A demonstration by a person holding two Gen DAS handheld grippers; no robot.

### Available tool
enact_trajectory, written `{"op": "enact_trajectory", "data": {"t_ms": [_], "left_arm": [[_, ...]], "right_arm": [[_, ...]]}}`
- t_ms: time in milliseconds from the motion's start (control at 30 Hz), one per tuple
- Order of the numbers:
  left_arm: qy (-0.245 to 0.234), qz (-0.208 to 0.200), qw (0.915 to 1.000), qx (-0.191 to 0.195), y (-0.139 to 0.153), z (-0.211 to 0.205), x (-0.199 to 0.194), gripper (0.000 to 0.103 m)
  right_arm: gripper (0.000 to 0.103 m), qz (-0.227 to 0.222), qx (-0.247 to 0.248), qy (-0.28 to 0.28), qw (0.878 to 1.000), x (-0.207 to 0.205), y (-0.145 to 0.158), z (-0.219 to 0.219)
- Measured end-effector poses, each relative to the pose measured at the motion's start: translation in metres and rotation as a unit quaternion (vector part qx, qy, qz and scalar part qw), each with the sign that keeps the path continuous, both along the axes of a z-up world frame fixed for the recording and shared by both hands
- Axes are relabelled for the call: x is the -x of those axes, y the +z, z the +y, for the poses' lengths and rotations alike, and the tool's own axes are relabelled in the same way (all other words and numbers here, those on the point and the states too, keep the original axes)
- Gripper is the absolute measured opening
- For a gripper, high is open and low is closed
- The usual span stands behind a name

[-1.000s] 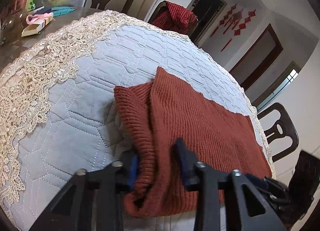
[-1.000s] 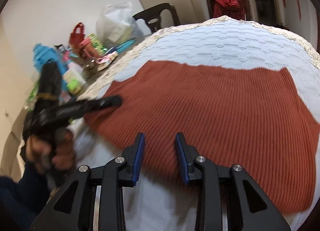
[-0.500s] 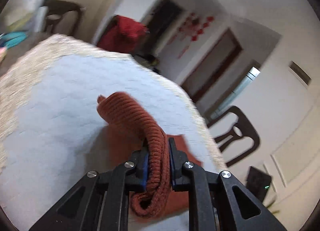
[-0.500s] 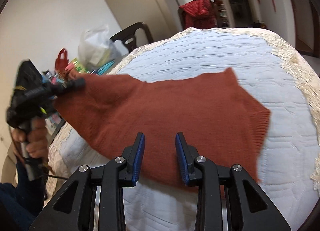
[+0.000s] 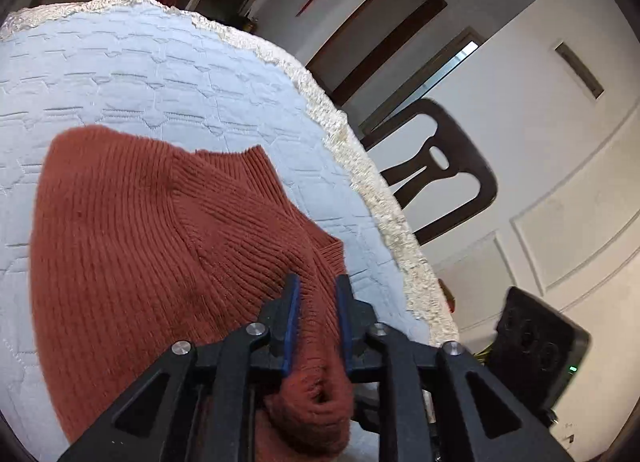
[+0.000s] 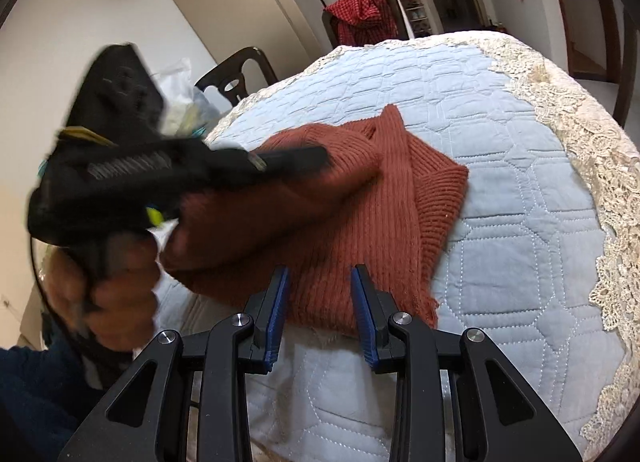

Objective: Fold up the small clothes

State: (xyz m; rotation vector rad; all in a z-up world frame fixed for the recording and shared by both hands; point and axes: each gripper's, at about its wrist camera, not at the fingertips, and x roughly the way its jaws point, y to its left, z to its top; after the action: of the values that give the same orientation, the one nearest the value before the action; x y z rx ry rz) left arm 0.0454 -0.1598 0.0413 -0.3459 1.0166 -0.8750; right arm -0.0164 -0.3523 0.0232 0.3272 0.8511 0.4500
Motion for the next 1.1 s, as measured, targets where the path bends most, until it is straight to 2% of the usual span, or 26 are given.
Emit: {"op": "enact_trajectory", "data": {"t_ms": [100, 200, 367, 467, 533, 633, 867, 967, 1033, 1100], "left_arm": [[0.021, -0.039, 0.9988, 0.023, 0.023, 0.028, 0.008, 0.038], [0.058, -0.073, 0.9955, 0.015, 0.035, 0.057, 0.010, 0.040], [0.111, -0.080, 0.9898, -0.040, 0.017, 0.088, 0.007, 0.040], [0.116, -0.070, 0.9895, -0.049, -0.001, 0.091, 0.008, 0.040], [0.117, -0.082, 0.9882, -0.054, -0.006, 0.089, 0.011, 0.040], [0.116, -0.095, 0.9869, -0.059, -0.008, 0.088, 0.013, 0.040], [0.109, -0.118, 0.9843, -0.073, -0.009, 0.085, 0.017, 0.040], [0.109, -0.119, 0.9842, -0.073, -0.011, 0.087, 0.017, 0.040], [0.110, -0.121, 0.9835, -0.077, -0.011, 0.086, 0.018, 0.040], [0.111, -0.121, 0.9834, -0.077, -0.011, 0.086, 0.017, 0.040]], "right_arm": [[0.050, 0.001, -0.021, 0.021, 1.000, 0.000, 0.001, 0.001], [0.052, 0.008, -0.046, 0.043, 0.998, -0.003, 0.001, 0.005], [0.053, 0.020, -0.108, 0.057, 0.992, -0.007, 0.000, 0.004], [0.055, 0.032, -0.164, 0.055, 0.984, -0.014, 0.000, -0.001], [0.059, 0.044, -0.191, 0.052, 0.979, -0.018, -0.003, -0.004], [0.060, 0.069, -0.232, 0.045, 0.969, -0.021, -0.009, -0.008], [0.060, 0.095, -0.250, 0.004, 0.964, -0.038, -0.010, -0.006], [0.059, 0.104, -0.236, -0.005, 0.966, -0.052, -0.010, 0.000], [0.049, 0.106, -0.217, -0.006, 0.970, -0.060, -0.011, 0.007], [0.025, 0.112, -0.196, -0.017, 0.974, -0.066, -0.014, 0.010]]}}
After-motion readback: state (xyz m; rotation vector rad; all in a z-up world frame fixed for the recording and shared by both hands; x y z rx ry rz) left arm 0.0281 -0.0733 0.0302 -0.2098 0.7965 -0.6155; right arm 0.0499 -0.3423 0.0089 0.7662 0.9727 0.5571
